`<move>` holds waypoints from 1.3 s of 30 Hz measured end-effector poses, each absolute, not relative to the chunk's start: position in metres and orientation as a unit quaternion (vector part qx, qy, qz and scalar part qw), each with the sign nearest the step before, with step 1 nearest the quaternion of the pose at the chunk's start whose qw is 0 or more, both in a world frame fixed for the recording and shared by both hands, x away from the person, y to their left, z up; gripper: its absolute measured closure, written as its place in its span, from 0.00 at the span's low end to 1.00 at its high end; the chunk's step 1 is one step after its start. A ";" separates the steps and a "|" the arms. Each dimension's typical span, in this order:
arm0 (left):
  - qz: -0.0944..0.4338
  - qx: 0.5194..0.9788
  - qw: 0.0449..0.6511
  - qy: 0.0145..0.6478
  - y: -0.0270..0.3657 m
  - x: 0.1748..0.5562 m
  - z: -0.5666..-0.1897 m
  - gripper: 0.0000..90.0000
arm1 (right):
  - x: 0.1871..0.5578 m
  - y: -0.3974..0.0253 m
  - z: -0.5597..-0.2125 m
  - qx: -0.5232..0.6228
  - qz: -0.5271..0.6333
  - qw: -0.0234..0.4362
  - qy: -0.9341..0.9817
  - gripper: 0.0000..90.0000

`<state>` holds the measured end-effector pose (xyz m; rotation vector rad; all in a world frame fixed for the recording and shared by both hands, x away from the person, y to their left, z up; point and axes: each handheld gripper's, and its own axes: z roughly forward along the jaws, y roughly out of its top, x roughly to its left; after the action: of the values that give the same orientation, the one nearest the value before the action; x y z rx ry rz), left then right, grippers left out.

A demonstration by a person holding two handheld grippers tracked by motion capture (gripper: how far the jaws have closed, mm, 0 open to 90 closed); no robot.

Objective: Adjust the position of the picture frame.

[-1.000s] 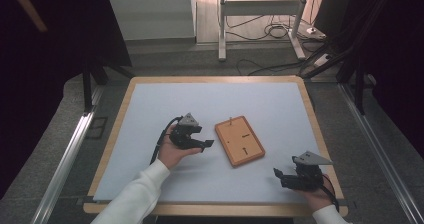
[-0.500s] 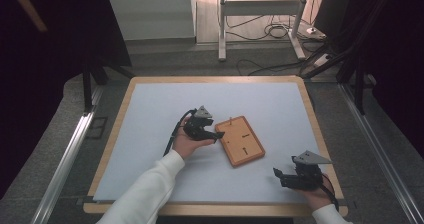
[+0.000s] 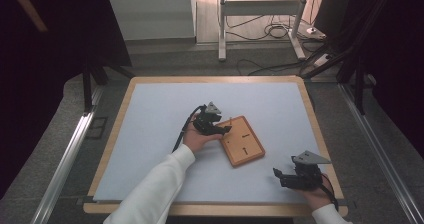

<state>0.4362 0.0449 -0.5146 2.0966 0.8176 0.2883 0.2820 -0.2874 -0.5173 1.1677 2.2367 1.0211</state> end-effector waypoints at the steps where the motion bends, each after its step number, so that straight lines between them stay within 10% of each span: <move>1: 0.115 0.837 0.423 0.327 0.045 0.436 -0.515 0.44 | 0.282 -0.287 -0.517 0.420 0.367 0.208 0.804 0.19; 16: 0.110 0.836 0.435 0.316 0.023 0.447 -0.522 0.65 | 0.282 -0.288 -0.518 0.421 0.364 0.210 0.804 0.19; 24: 0.107 0.830 0.433 0.334 0.021 0.452 -0.524 0.92 | 0.283 -0.288 -0.517 0.418 0.362 0.215 0.805 0.19; 39: 0.091 0.831 0.436 0.333 0.032 0.447 -0.523 0.93 | 0.282 -0.290 -0.517 0.418 0.363 0.217 0.804 0.19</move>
<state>0.4473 0.0323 -0.5227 2.0676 0.8297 0.2256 0.2824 -0.2901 -0.5167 1.1577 2.2271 1.0062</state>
